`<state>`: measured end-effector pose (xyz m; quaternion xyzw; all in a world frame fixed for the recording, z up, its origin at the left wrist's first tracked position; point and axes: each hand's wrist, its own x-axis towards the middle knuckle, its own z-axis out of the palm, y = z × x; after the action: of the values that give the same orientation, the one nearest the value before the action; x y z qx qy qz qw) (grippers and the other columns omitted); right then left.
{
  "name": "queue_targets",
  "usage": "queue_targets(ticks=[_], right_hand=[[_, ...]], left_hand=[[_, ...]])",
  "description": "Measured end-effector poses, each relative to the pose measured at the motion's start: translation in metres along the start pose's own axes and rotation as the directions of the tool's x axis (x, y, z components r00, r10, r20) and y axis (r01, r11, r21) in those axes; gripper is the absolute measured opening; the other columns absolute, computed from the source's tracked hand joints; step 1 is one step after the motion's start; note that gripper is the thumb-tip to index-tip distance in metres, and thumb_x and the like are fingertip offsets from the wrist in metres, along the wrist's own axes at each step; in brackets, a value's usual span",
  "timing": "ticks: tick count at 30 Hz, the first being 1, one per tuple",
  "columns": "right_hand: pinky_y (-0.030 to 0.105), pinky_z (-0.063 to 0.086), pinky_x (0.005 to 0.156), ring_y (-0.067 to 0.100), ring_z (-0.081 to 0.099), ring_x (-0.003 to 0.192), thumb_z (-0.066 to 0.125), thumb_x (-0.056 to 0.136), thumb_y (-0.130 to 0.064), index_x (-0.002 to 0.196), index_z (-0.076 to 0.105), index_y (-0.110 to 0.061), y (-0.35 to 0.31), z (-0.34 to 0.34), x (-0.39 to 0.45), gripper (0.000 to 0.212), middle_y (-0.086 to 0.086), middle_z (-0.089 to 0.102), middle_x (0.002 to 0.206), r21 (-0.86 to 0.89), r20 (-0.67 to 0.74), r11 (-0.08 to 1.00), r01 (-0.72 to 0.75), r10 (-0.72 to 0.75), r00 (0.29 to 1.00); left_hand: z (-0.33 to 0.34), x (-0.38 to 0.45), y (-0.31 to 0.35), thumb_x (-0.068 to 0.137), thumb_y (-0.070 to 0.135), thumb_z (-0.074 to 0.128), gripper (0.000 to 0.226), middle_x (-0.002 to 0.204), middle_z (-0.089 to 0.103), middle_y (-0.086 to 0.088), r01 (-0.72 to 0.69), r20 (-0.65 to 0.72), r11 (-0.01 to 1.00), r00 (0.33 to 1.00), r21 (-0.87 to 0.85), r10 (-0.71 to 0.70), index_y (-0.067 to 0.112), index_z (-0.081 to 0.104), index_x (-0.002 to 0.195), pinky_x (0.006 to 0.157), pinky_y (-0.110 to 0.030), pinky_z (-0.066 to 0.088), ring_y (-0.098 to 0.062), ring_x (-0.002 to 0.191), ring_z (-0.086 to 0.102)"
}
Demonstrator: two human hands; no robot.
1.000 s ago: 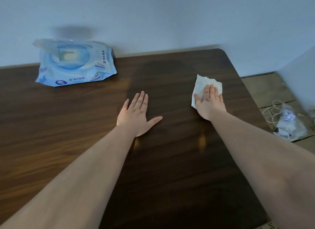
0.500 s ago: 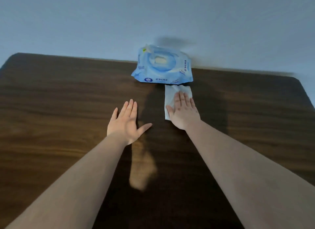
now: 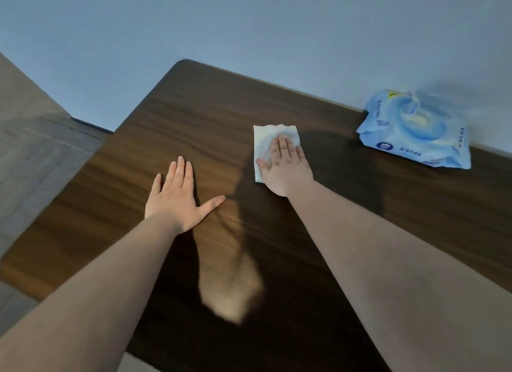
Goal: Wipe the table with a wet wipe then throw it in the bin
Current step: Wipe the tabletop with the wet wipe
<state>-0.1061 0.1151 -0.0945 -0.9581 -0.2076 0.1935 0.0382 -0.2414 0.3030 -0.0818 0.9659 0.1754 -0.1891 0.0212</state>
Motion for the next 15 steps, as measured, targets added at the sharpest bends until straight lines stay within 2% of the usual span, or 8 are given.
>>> queue_targets(ticks=[2,6,12,15], right_hand=[[0.037,-0.010,0.116,0.021,-0.012,0.146,0.010,0.099,-0.052,0.149,-0.011,-0.011,-0.031,0.000,0.016,0.069,0.008,-0.013,0.160,-0.007,0.009,0.999,0.049,-0.049,0.999],[0.038,-0.009,0.116,0.022,-0.012,0.146,0.012,0.098,-0.052,0.150,-0.010,-0.011,-0.081,-0.001,0.047,0.070,0.008,-0.012,0.160,-0.034,0.007,0.989,0.145,-0.145,0.989],[0.038,-0.009,0.115,0.024,-0.011,0.146,0.011,0.099,-0.051,0.151,-0.009,-0.011,-0.132,-0.001,0.078,0.069,0.009,-0.010,0.160,-0.101,0.002,0.962,0.252,-0.254,0.967],[0.039,-0.009,0.116,0.023,-0.011,0.146,0.010,0.099,-0.050,0.151,-0.008,-0.010,-0.149,0.001,0.084,0.068,0.008,-0.009,0.160,-0.098,-0.008,0.954,0.282,-0.284,0.959]], left_hand=[[0.006,0.000,-0.017,0.070,0.088,0.006,0.110,0.160,-0.015,-0.002,0.020,-0.002,0.999,1.000,-0.039,-0.020,0.015,-0.011,0.150,0.118,-0.042,-0.001,-0.016,0.146,-0.013],[0.015,0.001,-0.022,0.072,0.089,0.005,0.107,0.160,-0.012,0.001,-0.014,-0.106,0.996,0.994,-0.084,0.005,0.018,-0.007,0.151,0.117,-0.042,-0.005,-0.014,0.146,-0.012],[0.013,0.006,-0.022,0.069,0.091,0.009,0.109,0.160,-0.010,0.003,-0.012,-0.117,0.992,0.993,-0.127,-0.003,0.022,-0.003,0.152,0.118,-0.043,-0.005,-0.014,0.146,-0.012],[0.014,0.005,-0.022,0.067,0.090,0.005,0.110,0.161,-0.006,0.003,-0.020,-0.135,0.990,0.991,-0.140,0.001,0.022,0.000,0.152,0.119,-0.045,-0.003,-0.014,0.146,-0.011]])
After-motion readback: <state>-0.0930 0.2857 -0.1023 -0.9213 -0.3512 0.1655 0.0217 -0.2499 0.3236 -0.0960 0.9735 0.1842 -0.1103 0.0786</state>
